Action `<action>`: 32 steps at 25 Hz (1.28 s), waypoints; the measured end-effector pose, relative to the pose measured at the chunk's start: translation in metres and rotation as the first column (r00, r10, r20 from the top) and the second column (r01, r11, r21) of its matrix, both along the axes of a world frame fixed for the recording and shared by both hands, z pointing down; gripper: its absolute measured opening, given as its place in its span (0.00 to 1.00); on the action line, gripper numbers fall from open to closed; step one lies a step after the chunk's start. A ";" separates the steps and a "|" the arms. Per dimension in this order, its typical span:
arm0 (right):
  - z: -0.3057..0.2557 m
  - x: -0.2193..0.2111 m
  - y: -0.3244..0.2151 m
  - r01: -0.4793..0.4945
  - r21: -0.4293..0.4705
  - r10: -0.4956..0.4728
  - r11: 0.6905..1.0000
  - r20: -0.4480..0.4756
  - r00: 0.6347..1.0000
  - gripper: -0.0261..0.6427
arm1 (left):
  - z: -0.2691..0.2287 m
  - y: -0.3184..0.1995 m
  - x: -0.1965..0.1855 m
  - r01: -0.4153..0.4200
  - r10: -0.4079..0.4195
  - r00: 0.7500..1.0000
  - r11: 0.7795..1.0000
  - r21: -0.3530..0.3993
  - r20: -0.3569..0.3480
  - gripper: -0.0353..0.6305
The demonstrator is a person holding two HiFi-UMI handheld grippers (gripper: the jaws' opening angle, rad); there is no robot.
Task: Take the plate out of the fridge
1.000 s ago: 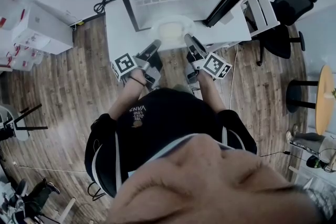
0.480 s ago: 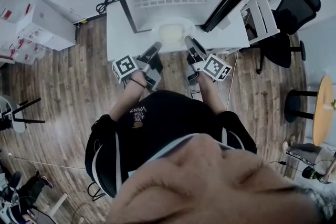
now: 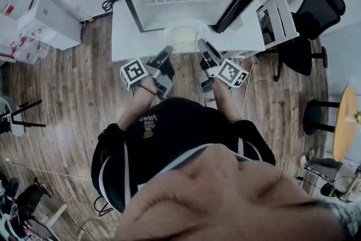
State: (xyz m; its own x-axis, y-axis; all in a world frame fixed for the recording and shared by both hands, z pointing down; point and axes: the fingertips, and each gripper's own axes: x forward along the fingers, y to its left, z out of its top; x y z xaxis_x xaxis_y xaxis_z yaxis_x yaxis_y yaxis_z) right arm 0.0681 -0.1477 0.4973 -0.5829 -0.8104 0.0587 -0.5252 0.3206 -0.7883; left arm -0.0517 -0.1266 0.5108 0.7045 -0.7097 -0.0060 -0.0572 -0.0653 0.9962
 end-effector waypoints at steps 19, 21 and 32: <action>0.006 0.009 0.023 0.079 -0.008 -0.079 0.997 0.011 0.997 0.19 | 0.005 0.032 0.010 0.086 -0.086 0.996 0.996 -0.008 0.006 0.10; 0.006 0.009 0.024 0.088 -0.008 -0.088 0.996 0.011 0.996 0.19 | 0.004 0.033 0.011 0.094 -0.094 0.996 0.996 -0.003 0.006 0.10; 0.008 0.009 0.027 0.139 -0.007 -0.139 0.990 0.010 0.990 0.19 | 0.007 0.043 0.012 0.143 -0.143 0.989 0.990 -0.010 0.032 0.10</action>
